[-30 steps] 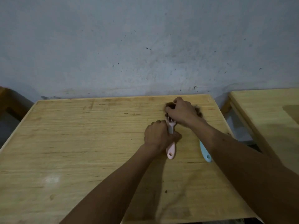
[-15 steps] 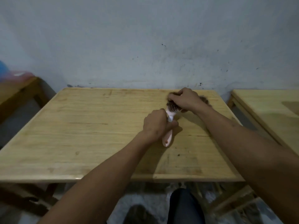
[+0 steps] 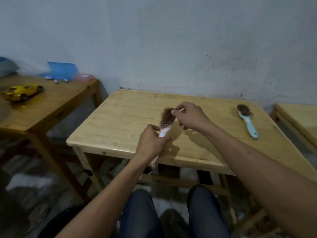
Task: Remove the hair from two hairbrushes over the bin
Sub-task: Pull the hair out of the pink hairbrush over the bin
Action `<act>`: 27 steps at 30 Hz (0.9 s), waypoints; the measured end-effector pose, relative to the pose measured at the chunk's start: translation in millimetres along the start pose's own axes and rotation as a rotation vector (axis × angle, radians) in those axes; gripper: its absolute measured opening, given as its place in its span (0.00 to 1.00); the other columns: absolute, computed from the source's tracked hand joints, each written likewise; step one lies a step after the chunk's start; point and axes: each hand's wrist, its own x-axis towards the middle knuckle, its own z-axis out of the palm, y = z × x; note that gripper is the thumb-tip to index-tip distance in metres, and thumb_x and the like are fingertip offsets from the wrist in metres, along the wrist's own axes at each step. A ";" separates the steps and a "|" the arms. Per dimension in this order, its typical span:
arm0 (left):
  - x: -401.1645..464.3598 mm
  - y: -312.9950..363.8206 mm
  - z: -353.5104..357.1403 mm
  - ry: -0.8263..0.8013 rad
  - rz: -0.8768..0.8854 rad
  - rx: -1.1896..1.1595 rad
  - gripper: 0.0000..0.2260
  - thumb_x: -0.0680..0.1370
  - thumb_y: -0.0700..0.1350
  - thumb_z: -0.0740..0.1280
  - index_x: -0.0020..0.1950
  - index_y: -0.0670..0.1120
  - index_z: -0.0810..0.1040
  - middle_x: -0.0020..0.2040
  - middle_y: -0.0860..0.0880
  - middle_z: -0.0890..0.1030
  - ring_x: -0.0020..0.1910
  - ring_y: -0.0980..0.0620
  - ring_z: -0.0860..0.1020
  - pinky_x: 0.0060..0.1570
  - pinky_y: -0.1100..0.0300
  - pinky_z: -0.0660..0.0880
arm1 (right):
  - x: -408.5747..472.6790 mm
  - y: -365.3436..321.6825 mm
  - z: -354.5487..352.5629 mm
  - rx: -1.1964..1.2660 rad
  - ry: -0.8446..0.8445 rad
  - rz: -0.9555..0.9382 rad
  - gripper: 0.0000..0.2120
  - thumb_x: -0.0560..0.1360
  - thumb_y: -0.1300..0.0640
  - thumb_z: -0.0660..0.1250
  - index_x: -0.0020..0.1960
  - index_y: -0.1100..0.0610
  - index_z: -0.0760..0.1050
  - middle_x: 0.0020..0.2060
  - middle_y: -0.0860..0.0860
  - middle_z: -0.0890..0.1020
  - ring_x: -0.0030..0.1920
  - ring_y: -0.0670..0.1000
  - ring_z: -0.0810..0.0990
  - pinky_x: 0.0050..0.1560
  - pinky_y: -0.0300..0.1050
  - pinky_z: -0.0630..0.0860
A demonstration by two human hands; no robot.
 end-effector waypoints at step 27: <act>-88.2 -113.4 -160.8 0.466 -0.342 -0.437 0.15 0.76 0.53 0.64 0.56 0.44 0.73 0.37 0.46 0.76 0.33 0.49 0.73 0.35 0.52 0.70 | -47.7 -127.1 211.4 0.307 -0.458 -0.320 0.03 0.79 0.56 0.71 0.51 0.55 0.82 0.37 0.51 0.87 0.34 0.49 0.87 0.39 0.45 0.86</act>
